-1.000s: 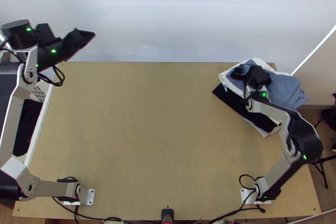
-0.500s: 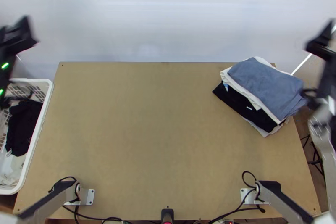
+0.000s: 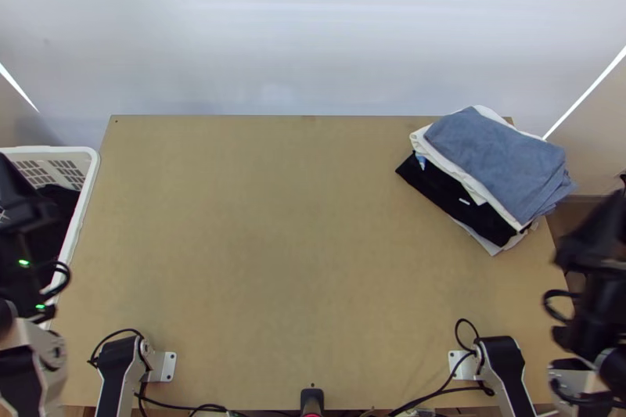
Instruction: Fold the t-shirt
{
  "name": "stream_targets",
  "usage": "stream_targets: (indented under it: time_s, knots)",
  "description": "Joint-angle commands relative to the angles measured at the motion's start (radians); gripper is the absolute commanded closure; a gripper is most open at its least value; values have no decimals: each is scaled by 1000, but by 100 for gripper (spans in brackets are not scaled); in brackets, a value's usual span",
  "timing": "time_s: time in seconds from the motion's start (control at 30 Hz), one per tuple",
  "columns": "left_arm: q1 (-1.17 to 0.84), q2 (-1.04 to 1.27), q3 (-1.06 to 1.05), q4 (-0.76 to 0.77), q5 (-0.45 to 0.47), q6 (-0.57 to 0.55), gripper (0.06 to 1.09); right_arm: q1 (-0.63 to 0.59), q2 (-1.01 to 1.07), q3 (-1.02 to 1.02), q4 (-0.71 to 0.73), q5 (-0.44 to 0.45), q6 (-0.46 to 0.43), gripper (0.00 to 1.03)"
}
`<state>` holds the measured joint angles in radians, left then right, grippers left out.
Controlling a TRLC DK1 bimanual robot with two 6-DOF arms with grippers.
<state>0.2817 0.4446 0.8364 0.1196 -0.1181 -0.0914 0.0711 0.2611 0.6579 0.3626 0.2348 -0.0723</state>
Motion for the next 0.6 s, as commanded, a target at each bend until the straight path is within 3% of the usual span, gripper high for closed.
stream_targets:
  time_s: [0.0,0.13,0.23,0.4,0.57]
  knots:
    - [-27,-119,-342,233,6,48,10,93,-258,-412,98,-25,-70,5]
    - [-116,-101,-551,400,8,99,10,95,-264,-595,165,-25,-67,5]
    - [-199,-99,-706,531,8,124,10,116,-260,-655,131,-28,-35,5]
    - [-234,-124,-832,535,9,94,10,136,-220,-655,30,-26,23,5]
    - [-233,-127,-839,413,9,50,10,137,-263,-655,-111,-28,62,5]
